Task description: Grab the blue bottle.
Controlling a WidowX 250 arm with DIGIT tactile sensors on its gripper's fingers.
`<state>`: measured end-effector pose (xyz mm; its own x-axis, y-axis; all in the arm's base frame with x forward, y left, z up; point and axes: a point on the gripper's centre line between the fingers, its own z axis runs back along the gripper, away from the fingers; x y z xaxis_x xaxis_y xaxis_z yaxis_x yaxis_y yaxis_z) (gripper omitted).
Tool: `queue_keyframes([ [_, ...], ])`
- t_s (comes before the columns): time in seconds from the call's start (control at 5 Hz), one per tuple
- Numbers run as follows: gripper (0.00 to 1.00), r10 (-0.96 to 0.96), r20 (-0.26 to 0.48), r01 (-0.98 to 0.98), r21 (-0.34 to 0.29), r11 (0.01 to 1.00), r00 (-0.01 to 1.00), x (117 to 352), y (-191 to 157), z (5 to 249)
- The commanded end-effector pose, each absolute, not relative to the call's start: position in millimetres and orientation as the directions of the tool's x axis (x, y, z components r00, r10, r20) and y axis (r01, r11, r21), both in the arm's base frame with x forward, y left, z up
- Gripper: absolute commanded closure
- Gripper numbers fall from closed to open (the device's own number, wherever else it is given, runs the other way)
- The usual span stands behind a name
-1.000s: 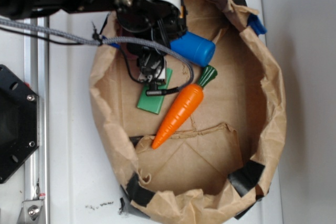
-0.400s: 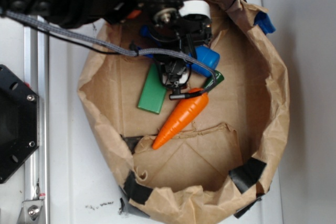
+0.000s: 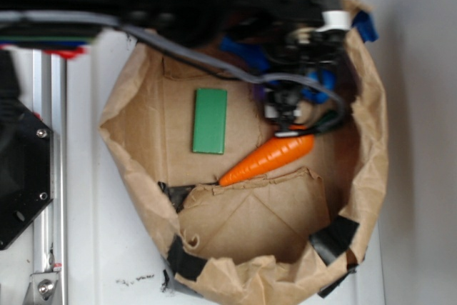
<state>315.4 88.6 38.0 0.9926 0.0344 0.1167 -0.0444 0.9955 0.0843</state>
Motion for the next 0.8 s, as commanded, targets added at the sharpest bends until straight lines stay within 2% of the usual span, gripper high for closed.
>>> queue_keyframes([
  [0.0,0.00,-0.004,0.170,-0.017,0.120,0.993,0.985,327,89,51],
  [0.2,1.00,-0.001,0.193,-0.022,0.118,0.993,0.981,320,87,51],
  [0.6,1.00,-0.002,0.203,-0.023,0.124,0.992,0.979,310,86,53],
])
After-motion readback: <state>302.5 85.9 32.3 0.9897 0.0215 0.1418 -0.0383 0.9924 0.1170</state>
